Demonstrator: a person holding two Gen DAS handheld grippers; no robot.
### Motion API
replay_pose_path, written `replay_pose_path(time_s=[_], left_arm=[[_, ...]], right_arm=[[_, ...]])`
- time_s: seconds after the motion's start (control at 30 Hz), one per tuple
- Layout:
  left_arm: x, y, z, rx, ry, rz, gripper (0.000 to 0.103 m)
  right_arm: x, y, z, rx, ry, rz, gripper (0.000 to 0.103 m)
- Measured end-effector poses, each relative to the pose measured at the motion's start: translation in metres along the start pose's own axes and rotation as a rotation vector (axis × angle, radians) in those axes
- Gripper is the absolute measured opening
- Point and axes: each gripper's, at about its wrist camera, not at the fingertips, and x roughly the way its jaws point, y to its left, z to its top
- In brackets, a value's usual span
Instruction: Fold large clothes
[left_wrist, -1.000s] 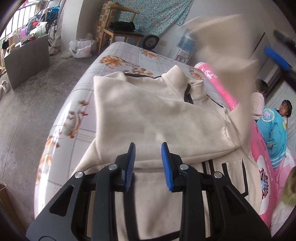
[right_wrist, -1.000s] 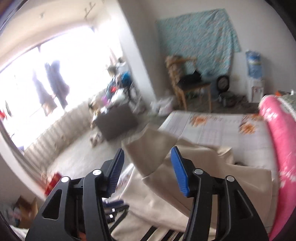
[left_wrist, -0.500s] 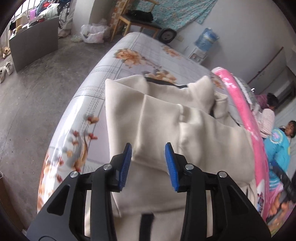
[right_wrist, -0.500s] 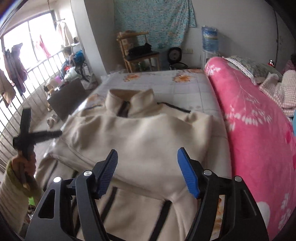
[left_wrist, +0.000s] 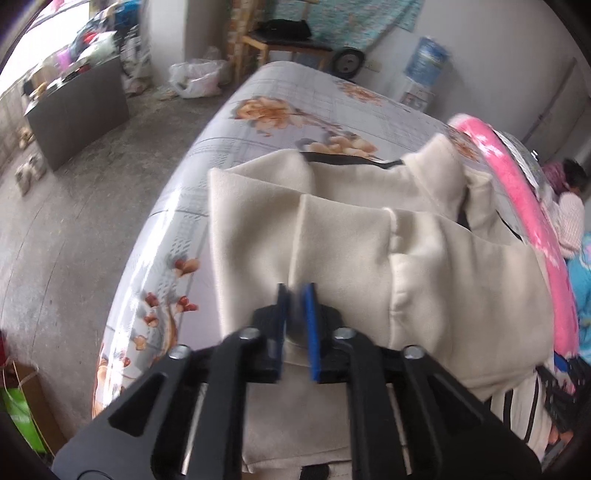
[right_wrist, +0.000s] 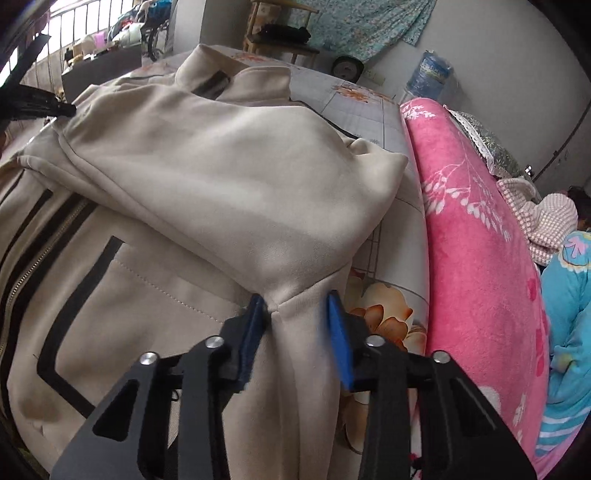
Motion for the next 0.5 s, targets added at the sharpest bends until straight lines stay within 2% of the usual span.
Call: replay_pose_path(time_s=[0.03,0.1,0.2,0.27,0.37,0.47,0.5], left_arm=[[-0.003,-0.004,-0.001,0.032,-0.011,0.0,0.004],[-0.012,-0.012,-0.004,0.09,-0.034,-0.003,0.004],[-0.032,-0.014,-0.008,0.088,-0.07,-0.038,0.003],[-0.045,-0.012,-0.012,0.059,-0.083,-0.081,0.003],[-0.043,-0.003,-0.024,0.0,-0.026,-0.105,0.003],[-0.026,0.005,-0.038,-0.017,0.018,-0.09,0.003],[-0.022,0.009,-0.041,-0.036,0.018,-0.103,0.003]], right_arm=[[-0.001,0.0,0.0,-0.001,-0.008,-0.017,0.015],[-0.008,-0.009,0.001,0.054,-0.038,0.005,0.012],[-0.021,-0.033,-0.001,0.187,-0.087,0.066,0.012],[-0.021,-0.046,-0.006,0.25,-0.093,0.077,0.012],[-0.01,-0.062,-0.015,0.331,-0.072,0.12,0.011],[0.003,-0.076,-0.021,0.416,-0.048,0.227,0.013],[0.006,-0.078,-0.022,0.429,-0.044,0.26,0.017]])
